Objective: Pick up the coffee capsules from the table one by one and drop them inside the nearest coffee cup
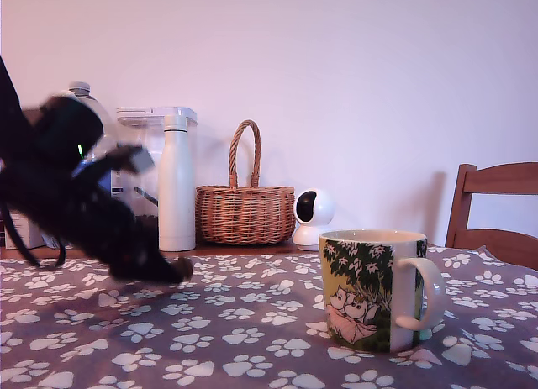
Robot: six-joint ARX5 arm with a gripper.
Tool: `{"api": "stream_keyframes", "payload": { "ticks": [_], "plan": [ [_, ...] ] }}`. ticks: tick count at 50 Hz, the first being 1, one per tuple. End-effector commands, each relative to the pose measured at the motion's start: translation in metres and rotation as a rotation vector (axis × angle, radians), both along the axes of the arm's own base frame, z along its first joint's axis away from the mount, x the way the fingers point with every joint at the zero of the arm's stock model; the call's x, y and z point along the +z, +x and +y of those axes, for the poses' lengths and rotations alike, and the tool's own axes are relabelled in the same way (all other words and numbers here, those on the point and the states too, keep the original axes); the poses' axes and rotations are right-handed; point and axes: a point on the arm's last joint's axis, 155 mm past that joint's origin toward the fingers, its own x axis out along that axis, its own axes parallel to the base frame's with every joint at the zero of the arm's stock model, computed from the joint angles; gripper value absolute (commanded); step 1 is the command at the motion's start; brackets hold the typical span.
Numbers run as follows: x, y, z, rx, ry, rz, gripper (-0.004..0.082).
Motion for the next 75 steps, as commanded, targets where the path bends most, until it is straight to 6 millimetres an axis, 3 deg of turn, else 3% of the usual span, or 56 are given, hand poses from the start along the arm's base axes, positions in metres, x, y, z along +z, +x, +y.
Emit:
{"api": "stream_keyframes", "payload": {
  "ticks": [1,22,36,75],
  "plan": [
    [0.020,-0.001,-0.002,-0.002,-0.030,-0.023,0.0056],
    [0.082,-0.045,-0.022,-0.114,-0.183,0.047,0.0056],
    [0.102,-0.077,-0.035,-0.195,-0.235,0.086,0.0056],
    [0.115,-0.139,-0.101,-0.378,-0.264,0.127,0.0056]
  ]
}}
